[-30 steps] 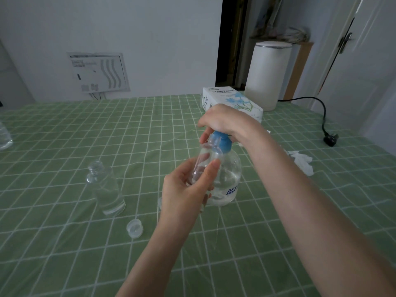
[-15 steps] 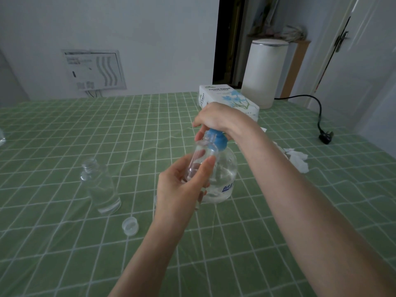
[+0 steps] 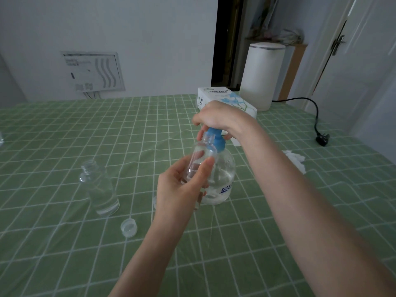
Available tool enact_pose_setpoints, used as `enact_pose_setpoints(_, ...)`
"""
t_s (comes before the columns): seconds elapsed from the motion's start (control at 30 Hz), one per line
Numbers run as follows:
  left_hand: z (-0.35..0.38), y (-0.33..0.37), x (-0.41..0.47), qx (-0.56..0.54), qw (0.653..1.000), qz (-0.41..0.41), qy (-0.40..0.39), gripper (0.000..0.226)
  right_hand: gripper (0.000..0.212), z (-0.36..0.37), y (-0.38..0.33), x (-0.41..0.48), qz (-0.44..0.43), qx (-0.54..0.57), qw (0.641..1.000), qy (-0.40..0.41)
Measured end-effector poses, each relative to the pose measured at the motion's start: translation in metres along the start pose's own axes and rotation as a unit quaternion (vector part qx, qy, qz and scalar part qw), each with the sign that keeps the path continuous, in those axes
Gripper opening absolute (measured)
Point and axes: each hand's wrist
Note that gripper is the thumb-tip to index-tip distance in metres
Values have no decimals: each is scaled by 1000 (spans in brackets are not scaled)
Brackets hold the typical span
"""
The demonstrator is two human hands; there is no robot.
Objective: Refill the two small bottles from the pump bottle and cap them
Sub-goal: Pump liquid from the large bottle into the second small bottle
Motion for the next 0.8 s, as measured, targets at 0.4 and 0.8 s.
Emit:
enact_pose_setpoints(0.4,-2,-1,0,12,1000,-1,-7,29,31,9,5,7,10,22,1000,-17)
enact_pose_setpoints(0.8,-1,1,1,3,1000,6,-9,28,32,3,4,7,-3,17,1000,-1)
Point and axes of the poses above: each hand's wrist, its own x-axis towards the middle knuckle, its own z-axis out of the palm, y = z × x, and after that the axes turned 4 degrees about z, right-handed
